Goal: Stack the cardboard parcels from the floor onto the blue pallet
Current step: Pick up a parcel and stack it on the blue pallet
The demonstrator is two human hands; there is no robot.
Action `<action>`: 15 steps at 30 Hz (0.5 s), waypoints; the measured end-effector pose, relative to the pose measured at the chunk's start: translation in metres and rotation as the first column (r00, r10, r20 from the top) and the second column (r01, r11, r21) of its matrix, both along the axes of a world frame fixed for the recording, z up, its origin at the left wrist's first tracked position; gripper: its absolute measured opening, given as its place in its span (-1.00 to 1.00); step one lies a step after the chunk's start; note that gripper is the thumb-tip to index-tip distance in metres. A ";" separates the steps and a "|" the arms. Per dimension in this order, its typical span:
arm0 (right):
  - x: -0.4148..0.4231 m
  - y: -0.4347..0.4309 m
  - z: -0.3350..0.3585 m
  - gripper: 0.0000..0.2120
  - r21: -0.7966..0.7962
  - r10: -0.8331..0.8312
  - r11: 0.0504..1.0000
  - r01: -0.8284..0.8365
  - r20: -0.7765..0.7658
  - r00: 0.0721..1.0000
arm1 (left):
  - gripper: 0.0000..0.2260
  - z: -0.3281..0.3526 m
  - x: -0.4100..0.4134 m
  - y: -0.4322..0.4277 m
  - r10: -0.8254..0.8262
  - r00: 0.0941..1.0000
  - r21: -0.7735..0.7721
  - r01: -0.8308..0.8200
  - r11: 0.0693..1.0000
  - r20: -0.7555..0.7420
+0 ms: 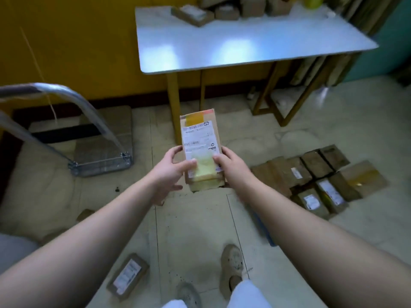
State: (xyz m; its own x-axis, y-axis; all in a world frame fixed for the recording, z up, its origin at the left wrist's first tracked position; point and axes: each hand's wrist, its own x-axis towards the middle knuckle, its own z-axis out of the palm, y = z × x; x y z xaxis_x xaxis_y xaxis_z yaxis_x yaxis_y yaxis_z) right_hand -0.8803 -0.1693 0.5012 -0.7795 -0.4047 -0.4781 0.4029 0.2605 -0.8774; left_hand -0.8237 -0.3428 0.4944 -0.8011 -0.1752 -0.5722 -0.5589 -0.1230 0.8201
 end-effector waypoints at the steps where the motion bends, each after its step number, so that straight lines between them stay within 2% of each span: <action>1: 0.006 0.010 0.013 -0.70 -0.026 -0.014 1.000 0.014 -0.009 1.000 | -0.39 0.015 0.003 0.009 -0.047 0.999 0.045 0.047 0.998 0.013; 4: 0.018 0.046 0.049 -0.77 -0.071 -0.076 0.995 0.072 -0.046 0.996 | -0.36 0.054 0.006 0.046 -0.093 0.994 0.131 0.101 0.986 -0.062; 10: 0.023 0.158 0.106 -0.60 0.115 -0.064 0.989 0.096 -0.254 0.965 | -0.28 0.109 -0.006 0.148 -0.178 0.969 -0.005 0.179 0.984 -0.172; 15: 0.024 0.279 0.133 -0.73 0.167 -0.089 0.972 0.164 -0.386 0.918 | -0.31 0.131 -0.023 0.266 -0.270 0.937 -0.037 0.269 0.962 -0.219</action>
State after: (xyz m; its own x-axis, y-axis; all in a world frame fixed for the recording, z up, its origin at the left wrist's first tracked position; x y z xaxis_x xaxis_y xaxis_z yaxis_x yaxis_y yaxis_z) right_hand -0.8562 0.1100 0.6343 -0.9545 -0.2205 -0.2006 0.0967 0.4075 -0.9081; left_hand -0.8471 -0.0768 0.6254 -0.9247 0.0616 -0.3756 -0.3755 0.0129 0.9267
